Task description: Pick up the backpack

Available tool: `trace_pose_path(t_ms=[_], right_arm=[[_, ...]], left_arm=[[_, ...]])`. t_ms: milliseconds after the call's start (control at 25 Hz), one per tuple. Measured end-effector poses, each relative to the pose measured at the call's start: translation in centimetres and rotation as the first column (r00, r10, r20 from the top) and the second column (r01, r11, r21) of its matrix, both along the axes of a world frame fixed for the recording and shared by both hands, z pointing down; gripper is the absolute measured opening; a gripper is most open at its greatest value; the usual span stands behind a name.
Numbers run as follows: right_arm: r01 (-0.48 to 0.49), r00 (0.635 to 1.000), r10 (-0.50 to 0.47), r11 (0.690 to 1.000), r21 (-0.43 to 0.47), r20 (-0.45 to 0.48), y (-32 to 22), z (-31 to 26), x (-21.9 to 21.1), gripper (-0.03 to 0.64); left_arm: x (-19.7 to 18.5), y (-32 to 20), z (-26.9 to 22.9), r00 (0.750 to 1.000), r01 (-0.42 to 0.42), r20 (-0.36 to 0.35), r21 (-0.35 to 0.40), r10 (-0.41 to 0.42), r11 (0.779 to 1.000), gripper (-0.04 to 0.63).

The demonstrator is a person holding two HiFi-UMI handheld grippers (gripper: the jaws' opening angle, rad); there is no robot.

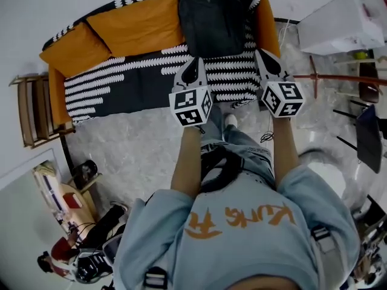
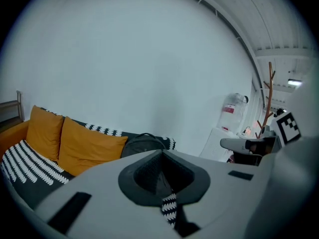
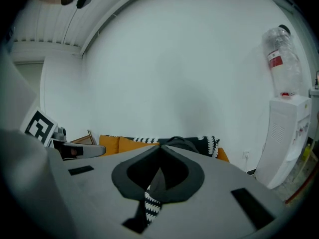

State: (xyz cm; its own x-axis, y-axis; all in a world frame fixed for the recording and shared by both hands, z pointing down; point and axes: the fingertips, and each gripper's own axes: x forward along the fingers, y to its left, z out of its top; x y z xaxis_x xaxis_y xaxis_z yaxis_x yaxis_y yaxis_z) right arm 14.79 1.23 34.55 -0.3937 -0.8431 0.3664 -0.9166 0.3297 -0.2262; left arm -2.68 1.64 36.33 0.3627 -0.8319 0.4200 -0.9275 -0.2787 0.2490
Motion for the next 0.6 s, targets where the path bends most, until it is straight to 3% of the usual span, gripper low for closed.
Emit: trace_pose_path(t_ms=[400, 600], right_arm=[[0.031, 0.999, -0.032, 0.999, -0.042, -0.037, -5.9, 2.2, -5.0, -0.002], [0.02, 0.999, -0.023, 0.996, -0.086, -0.027, -7.6, 4.3, -4.3, -0.002]], left_arm=[[-3.3, -6.4, 3.5, 1.0, -0.002, -0.022, -0.061, 0.001, 0.998, 0.02], [-2.9, -7.8, 5.8, 1.0, -0.008, -0.007, -0.11, 0.007, 0.994, 0.02]])
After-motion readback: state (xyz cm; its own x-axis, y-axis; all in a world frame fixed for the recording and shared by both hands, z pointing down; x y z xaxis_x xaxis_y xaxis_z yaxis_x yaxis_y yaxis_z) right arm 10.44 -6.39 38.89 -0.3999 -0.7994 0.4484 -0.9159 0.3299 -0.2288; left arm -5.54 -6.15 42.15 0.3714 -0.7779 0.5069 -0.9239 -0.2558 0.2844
